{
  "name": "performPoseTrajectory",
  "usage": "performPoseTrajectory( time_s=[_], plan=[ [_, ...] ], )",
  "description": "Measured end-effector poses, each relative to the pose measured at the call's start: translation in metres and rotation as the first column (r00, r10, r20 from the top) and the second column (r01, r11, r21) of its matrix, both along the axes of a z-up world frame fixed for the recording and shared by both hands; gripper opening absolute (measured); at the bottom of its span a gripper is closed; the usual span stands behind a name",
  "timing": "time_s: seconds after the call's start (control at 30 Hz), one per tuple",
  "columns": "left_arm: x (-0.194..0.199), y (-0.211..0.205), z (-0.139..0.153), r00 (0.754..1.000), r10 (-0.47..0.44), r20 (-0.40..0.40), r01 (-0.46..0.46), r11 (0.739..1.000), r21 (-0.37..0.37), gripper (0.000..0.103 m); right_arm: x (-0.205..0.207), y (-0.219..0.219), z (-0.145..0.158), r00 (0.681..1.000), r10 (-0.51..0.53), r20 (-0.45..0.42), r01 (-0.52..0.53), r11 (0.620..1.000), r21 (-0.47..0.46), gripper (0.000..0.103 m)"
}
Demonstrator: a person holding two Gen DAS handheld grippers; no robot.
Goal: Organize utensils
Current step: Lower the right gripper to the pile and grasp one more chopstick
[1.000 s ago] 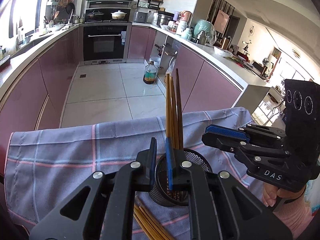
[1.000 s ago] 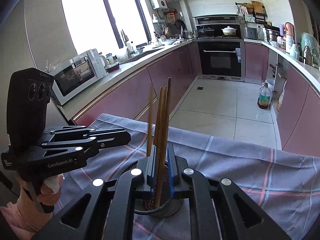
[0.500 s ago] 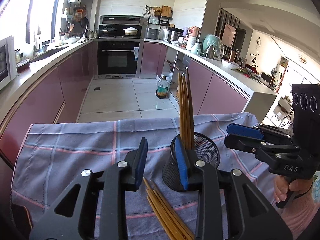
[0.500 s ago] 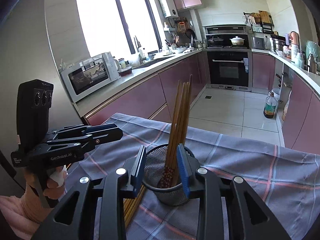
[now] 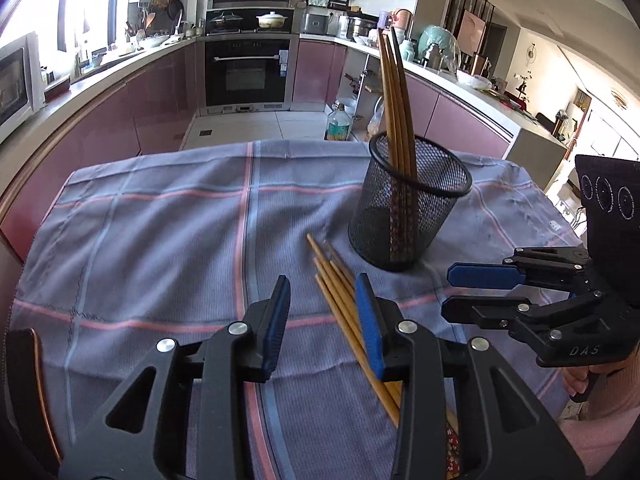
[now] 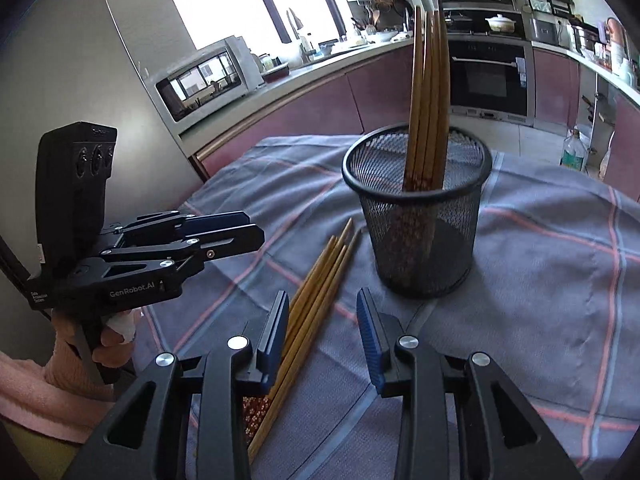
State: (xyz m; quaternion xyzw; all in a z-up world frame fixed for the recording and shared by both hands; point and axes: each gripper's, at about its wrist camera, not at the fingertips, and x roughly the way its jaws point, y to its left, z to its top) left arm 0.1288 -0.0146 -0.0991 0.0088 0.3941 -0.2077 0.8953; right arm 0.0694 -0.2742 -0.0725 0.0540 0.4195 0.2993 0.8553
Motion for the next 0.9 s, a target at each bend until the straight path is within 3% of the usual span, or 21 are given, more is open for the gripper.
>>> performPoseTrajectory(
  time_s=[0.27, 0.9],
  plan=[
    [-0.017, -0.002, -0.033, 0.996, -0.023, -0.082, 0.023, 1.000, 0.005, 0.034, -0.004, 0.020, -0.024, 0.999, -0.002, -0.050, -0.001, 0.998, -0.055, 0.033],
    [-0.020, -0.020, -0.050, 0.989, -0.083, -0.126, 0.087, 0.996, 0.032, 0.034, -0.008, 0.032, -0.036, 0.999, -0.029, -0.032, 0.024, 0.988, -0.152, 0.031]
  ],
)
